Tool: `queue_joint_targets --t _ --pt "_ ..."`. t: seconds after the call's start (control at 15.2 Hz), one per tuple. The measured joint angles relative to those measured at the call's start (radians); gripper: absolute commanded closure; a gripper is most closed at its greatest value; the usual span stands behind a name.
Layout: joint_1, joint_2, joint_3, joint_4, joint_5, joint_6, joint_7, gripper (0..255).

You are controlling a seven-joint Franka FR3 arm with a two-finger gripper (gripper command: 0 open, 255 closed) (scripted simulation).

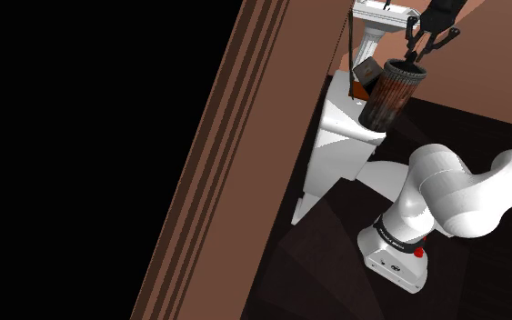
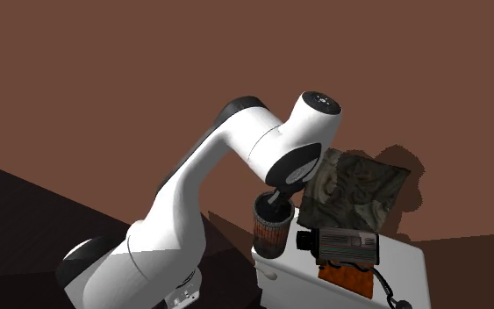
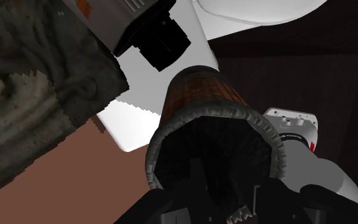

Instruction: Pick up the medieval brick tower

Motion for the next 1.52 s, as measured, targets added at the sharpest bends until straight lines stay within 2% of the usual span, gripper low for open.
queue_joint_targets --t 0.59,1.52 --pt "0.004 0.010 0.003 0.021 0.005 -0.012 -0.002 255" --pt "0.069 0.151 0.000 0.301 0.049 -0.154 -0.039 255"
